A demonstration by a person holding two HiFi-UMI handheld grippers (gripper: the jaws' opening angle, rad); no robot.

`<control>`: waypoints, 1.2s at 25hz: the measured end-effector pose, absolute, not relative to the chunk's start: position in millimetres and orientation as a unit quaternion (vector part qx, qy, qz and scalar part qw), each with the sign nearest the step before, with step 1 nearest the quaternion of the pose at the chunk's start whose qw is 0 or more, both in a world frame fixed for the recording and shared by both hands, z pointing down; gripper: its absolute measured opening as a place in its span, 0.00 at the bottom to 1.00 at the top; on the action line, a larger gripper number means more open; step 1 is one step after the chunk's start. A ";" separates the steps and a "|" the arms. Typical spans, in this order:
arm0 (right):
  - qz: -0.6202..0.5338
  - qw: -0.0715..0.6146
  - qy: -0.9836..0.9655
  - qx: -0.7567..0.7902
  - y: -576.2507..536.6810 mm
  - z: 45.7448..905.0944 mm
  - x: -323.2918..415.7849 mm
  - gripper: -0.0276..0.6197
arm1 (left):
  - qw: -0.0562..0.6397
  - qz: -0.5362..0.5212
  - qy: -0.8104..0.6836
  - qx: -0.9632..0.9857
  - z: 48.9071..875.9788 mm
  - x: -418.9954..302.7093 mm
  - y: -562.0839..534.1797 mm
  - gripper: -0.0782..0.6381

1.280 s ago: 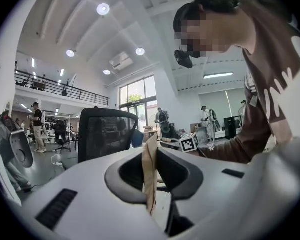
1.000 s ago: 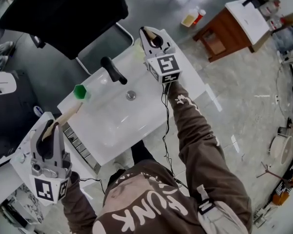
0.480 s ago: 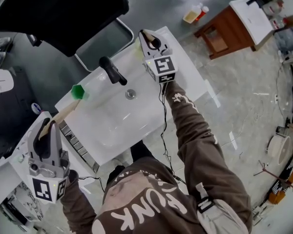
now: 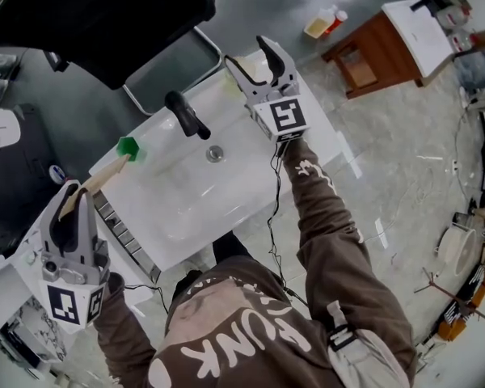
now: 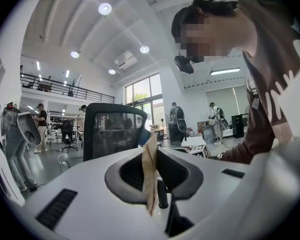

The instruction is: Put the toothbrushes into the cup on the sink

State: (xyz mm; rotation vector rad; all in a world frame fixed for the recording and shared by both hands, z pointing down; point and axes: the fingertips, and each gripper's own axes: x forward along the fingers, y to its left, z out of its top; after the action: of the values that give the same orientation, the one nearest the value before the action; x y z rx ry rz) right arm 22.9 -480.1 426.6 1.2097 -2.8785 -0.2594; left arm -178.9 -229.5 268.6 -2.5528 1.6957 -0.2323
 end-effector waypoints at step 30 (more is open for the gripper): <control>-0.122 -0.055 -0.909 0.395 -394.1 334.1 96.4 0.58 | -0.014 -0.111 0.548 -0.829 461.4 -216.6 -276.0 0.19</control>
State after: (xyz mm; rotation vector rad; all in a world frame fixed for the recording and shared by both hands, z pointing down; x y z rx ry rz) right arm 96.4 -394.1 334.1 1.2871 -2.9592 -0.3964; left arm -216.6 -276.0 461.4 -2.6272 1.7363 -0.3510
